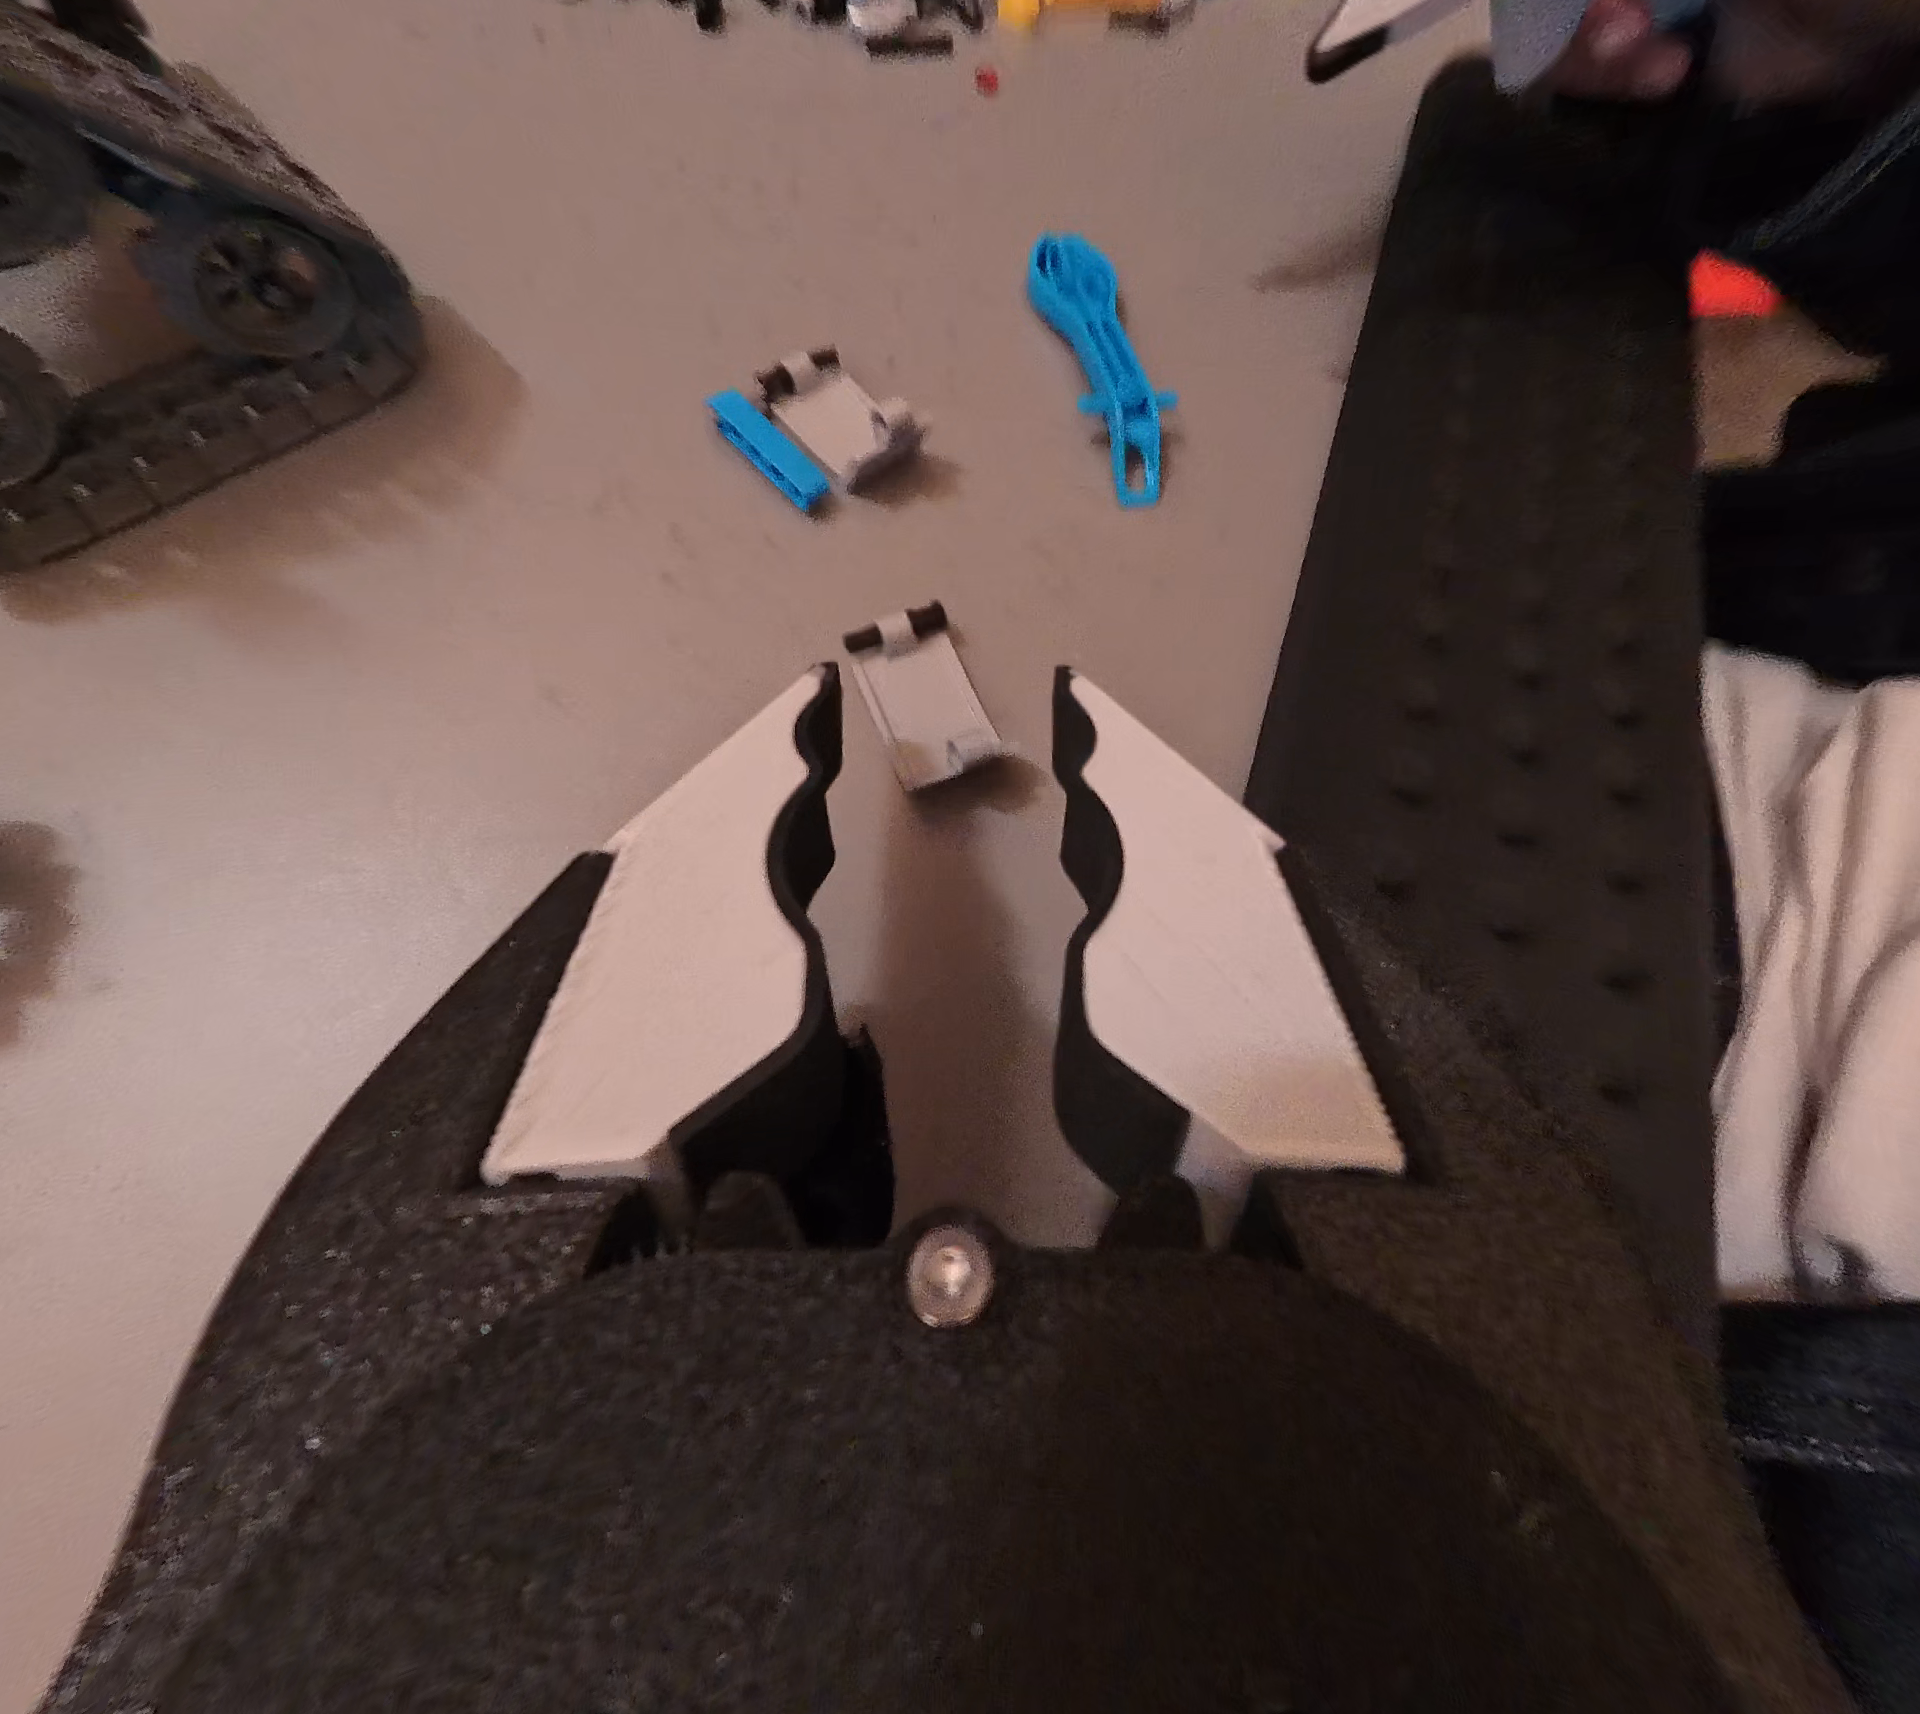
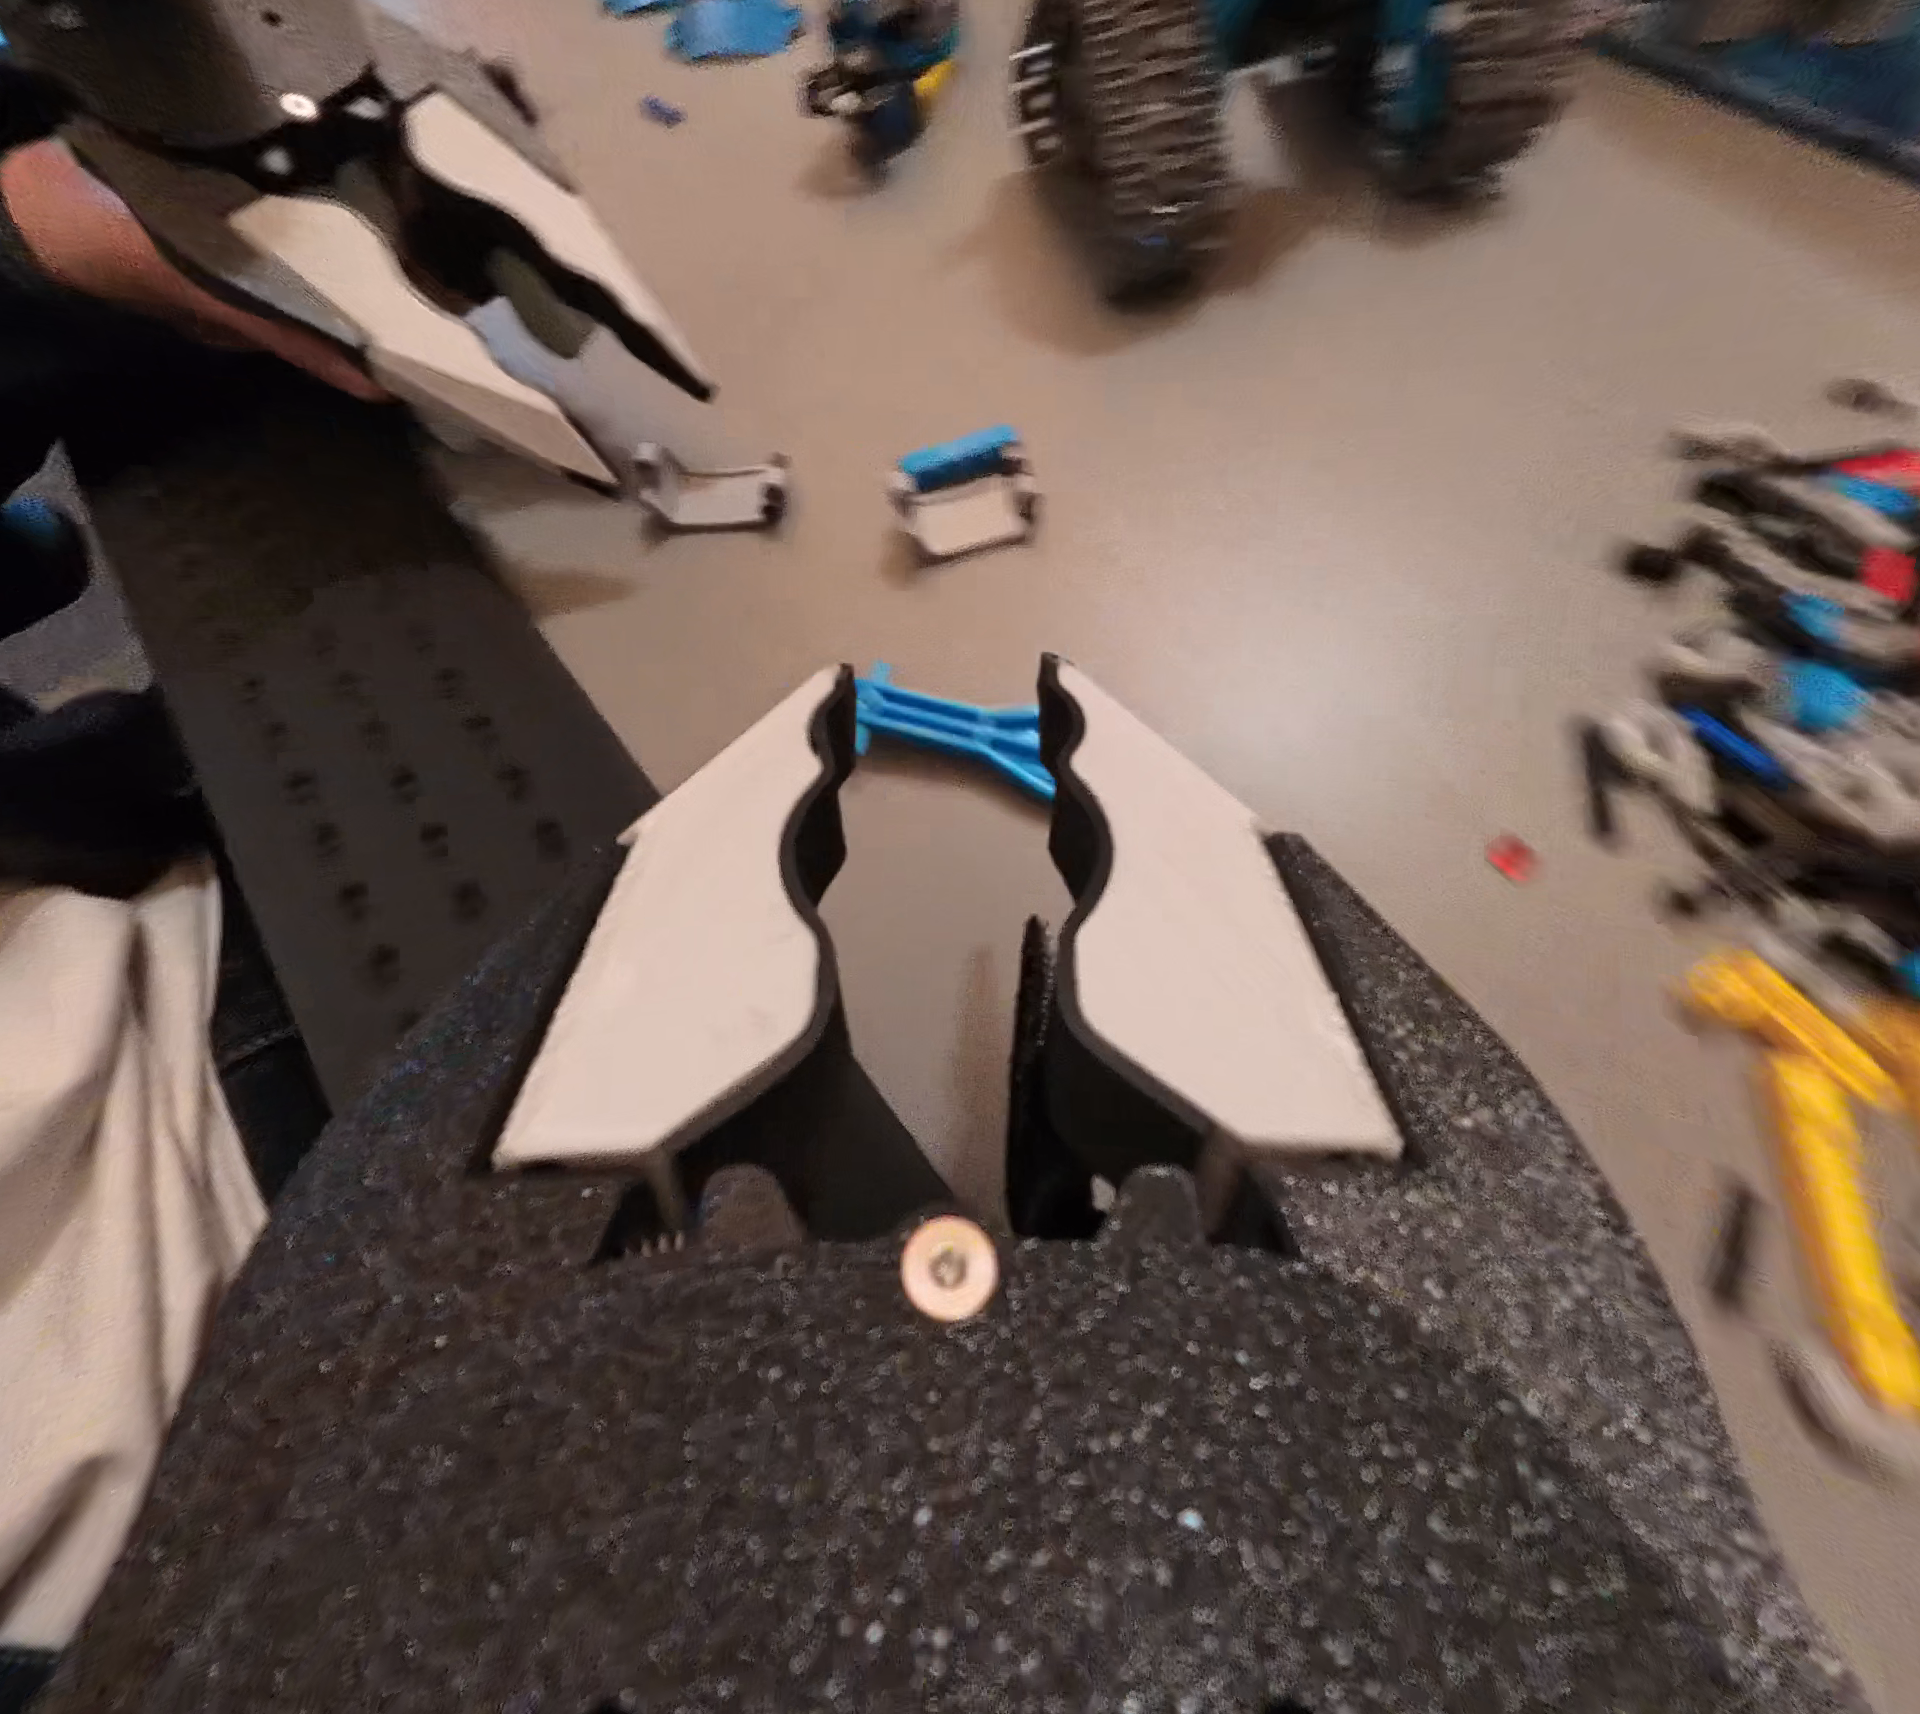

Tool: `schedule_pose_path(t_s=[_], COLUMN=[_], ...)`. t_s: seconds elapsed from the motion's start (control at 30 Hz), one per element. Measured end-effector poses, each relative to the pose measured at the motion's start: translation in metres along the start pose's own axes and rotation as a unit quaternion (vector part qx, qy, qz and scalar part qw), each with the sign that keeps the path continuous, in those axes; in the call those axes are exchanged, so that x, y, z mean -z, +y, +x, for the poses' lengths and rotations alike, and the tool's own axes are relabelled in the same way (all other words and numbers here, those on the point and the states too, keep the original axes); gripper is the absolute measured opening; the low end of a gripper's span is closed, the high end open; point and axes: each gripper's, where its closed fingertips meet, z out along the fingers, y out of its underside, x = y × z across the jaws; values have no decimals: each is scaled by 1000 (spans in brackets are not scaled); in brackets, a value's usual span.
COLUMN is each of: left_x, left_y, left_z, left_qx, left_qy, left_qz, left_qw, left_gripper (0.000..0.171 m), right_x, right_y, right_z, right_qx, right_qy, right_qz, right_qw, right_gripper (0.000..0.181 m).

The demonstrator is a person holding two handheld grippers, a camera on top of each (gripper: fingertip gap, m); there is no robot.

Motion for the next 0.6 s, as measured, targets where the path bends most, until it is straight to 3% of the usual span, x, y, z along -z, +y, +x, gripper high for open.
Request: schedule_pose_path(t_s=[0.07,0.17,0.27,0.4,0.6], left_x=[-7,-17,-18,-12,0], left_y=[9,18,16,2,-28], left_z=[-6,-3,-7,-13,-6], left_qx=[-43,-68,-68,-126,-190], left_qy=[-55,-63,-74,-123,-162], left_qz=[-38,-78,-76,-40,27], left_qw=[997,993,992,984,968], left_gripper=[39,38,16,15,16], right_x=[-32,-68,-93,-97,-92], right_y=[-6,-9,-10,-12,-35], right_z=[-19,-30,-48,-33,-54], right_qx=[13,22,-2,-20,-163], right_qy=[-32,-45,-63,-3,-140], right_qz=[-22,-59,-63,-57,13], right_qw=[999,997,996,998,977], right_gripper=[34,35,31,25,27])
